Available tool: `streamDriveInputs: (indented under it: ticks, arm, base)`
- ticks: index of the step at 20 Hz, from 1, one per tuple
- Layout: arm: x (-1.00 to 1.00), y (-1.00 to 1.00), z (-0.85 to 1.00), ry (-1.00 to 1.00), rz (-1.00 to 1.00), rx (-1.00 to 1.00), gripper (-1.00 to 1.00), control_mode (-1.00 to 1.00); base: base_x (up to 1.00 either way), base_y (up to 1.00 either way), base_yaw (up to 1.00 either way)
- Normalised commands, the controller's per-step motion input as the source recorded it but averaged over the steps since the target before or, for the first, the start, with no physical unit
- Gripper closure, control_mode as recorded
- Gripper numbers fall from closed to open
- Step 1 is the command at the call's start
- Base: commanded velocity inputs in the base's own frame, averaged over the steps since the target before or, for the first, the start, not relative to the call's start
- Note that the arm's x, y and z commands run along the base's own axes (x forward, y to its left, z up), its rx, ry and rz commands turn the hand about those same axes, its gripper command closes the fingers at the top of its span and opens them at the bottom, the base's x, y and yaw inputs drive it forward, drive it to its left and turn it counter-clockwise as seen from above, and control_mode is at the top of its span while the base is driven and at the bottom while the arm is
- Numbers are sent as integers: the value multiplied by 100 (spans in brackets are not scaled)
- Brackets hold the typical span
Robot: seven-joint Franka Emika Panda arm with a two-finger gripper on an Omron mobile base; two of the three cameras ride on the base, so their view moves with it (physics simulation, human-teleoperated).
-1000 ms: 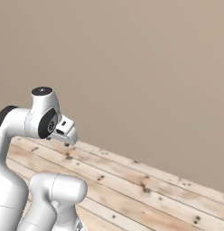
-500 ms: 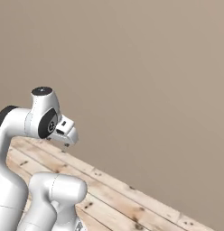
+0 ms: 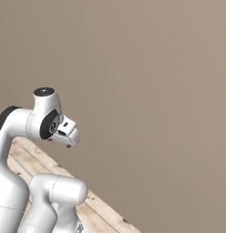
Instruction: Pick up the metallic utensils from the counter and place them in the open drawer. Make sure not to pick up any wooden utensils.
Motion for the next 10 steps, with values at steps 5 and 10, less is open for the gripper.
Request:
streamDriveInputs:
  ticks: [5, 10]
  arm:
    - [0, 0, 0, 0, 0, 0, -100, 100]
    - [0, 0, 0, 0, 0, 0, -100, 100]
  base:
    - [73, -28, 45]
    - [43, -34, 63]
